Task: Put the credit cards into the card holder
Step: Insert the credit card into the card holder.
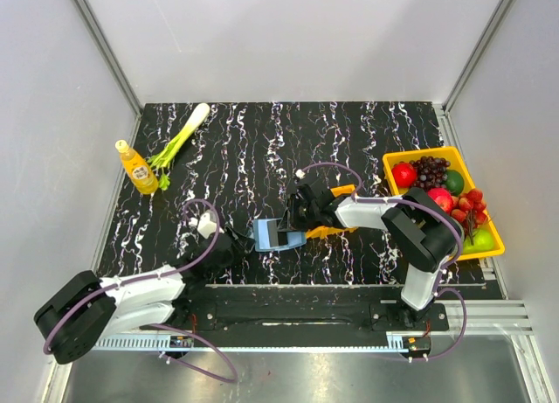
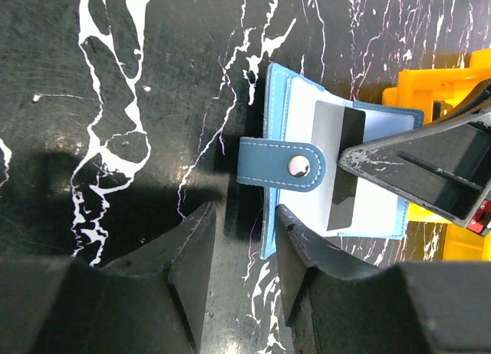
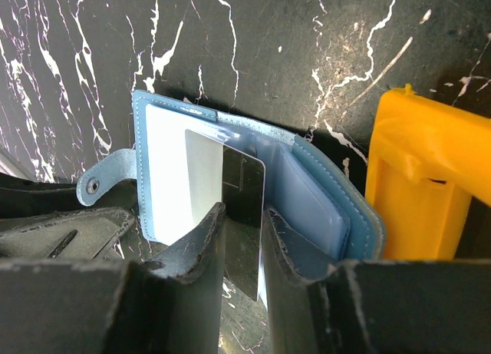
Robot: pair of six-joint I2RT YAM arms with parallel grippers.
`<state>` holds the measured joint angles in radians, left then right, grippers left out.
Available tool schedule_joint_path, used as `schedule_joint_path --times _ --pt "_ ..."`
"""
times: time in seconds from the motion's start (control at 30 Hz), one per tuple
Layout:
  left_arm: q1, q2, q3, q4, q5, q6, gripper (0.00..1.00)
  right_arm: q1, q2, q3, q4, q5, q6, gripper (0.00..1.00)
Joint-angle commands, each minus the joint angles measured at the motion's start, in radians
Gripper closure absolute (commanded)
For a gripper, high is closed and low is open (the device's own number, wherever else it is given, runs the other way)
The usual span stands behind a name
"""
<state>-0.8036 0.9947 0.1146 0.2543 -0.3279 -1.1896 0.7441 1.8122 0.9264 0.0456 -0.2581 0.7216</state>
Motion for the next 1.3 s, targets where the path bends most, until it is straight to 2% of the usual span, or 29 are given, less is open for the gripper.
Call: schedule_joint_path --times 0.0,0.2,0.33,0.43,0.5,0.83,1.1,1.27 --pt "0.003 0.025 -0.038 0.080 0.056 0.030 0.59 0.000 0.032 0.008 -0.072 0.022 -0.034 0.69" --pt "0.004 0.117 -0.012 0.140 0.099 0.047 0.62 -0.002 0.032 0.009 -0.072 0.017 -0.034 0.69" --pt "0.007 0.191 0.016 0.161 0.122 0.053 0.78 0.000 0.032 0.008 -0.067 0.013 -0.034 0.70" --pt "0.015 0.212 0.017 0.180 0.135 0.050 0.95 -0.002 0.032 0.006 -0.062 0.002 -0.039 0.70" --pt "0.017 0.219 0.025 0.172 0.132 0.050 1.00 0.000 0.032 0.006 -0.058 -0.013 -0.042 0.70" --pt "0.015 0.225 0.027 0.151 0.125 0.041 1.00 0.037 0.049 0.041 -0.024 -0.033 -0.005 0.70" --pt "0.015 0.190 0.016 0.117 0.101 0.028 1.00 0.035 0.001 0.043 -0.084 0.019 -0.022 0.60" --pt "0.015 0.196 0.017 0.140 0.107 0.039 1.00 0.066 0.035 0.080 -0.095 0.019 0.009 0.59"
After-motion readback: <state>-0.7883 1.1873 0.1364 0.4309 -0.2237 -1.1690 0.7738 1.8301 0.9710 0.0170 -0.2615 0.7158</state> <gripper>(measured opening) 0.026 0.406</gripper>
